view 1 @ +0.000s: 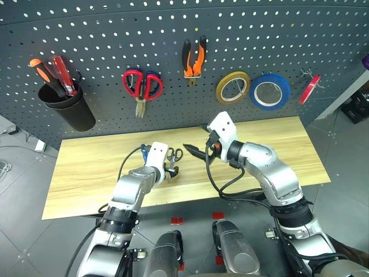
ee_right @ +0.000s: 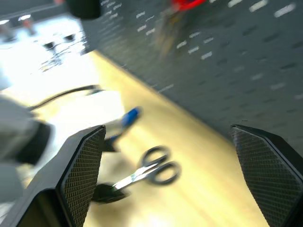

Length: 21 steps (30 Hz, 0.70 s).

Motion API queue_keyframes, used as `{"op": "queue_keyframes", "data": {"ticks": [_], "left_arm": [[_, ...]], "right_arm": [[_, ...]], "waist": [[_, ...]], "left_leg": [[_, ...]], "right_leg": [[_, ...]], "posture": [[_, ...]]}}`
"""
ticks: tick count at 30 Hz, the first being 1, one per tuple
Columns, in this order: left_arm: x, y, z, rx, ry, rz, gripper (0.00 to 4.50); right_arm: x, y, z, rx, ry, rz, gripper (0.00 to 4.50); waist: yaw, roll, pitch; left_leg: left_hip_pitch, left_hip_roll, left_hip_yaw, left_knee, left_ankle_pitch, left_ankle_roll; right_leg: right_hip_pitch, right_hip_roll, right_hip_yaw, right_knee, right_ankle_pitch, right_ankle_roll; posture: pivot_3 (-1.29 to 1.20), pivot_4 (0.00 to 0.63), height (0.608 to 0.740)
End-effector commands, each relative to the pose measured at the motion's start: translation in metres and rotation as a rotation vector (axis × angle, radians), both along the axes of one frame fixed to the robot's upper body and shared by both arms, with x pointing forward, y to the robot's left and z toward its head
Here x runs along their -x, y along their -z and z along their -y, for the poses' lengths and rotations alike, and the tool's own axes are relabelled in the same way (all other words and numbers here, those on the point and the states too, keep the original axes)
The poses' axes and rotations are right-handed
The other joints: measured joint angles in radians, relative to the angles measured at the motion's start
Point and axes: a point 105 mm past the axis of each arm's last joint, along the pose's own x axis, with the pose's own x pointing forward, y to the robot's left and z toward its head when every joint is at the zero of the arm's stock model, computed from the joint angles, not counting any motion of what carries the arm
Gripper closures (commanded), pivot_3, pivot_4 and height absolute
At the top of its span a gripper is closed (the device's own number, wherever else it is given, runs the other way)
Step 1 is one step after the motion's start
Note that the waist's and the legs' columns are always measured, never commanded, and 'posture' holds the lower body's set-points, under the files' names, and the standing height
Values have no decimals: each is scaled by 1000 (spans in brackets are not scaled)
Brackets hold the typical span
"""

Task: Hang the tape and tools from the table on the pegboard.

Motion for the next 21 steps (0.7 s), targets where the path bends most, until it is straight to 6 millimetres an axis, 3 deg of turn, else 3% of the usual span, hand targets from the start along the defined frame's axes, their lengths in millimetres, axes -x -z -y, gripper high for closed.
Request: {"op": "queue_keyframes", "data": {"ticks": [1, 8, 9, 11, 15, 21], "left_arm": [[-7, 2, 3, 0, -8, -3, 0], [-8, 23, 13, 10, 17, -86, 0], [-8, 25, 13, 12, 17, -97, 180], [-7, 29, 12, 14, 15, -111, 589], [-6, 33, 9, 30, 5, -138, 1828], [-4, 35, 12, 32, 36, -138, 3681]], "right_arm": [[14, -9, -6, 2, -63, 18, 28], [26, 3, 2, 85, -120, -33, 28], [26, 4, 4, 97, -126, -41, 6], [28, 8, 9, 115, -135, -66, 0], [34, 17, 23, 180, -188, -115, 0], [25, 17, 34, 236, -189, -78, 0]], "waist": [[0, -1, 1], [0, -1, 1], [0, -1, 1], [0, -1, 0], [1, -1, 0], [0, 0, 0]], "left_leg": [[0, 0, 0, 0, 0, 0], [0, 0, 0, 0, 0, 0], [1, 0, 0, 0, 0, 0], [1, 0, 0, 0, 0, 0], [2, 0, 0, 0, 0, 0], [2, 0, 0, 0, 0, 0]], "right_leg": [[0, 0, 0, -1, 0, 0], [1, 0, -1, -1, 0, 0], [1, 0, -1, -1, 0, 0], [2, 0, -1, -1, 0, 0], [3, -1, -1, -1, 0, 0], [3, -1, -1, -2, 0, 1]], "posture": [[-291, 315, 740], [-299, 316, 740], [-299, 316, 740], [-308, 313, 740], [-313, 310, 740], [-319, 297, 740]]}}
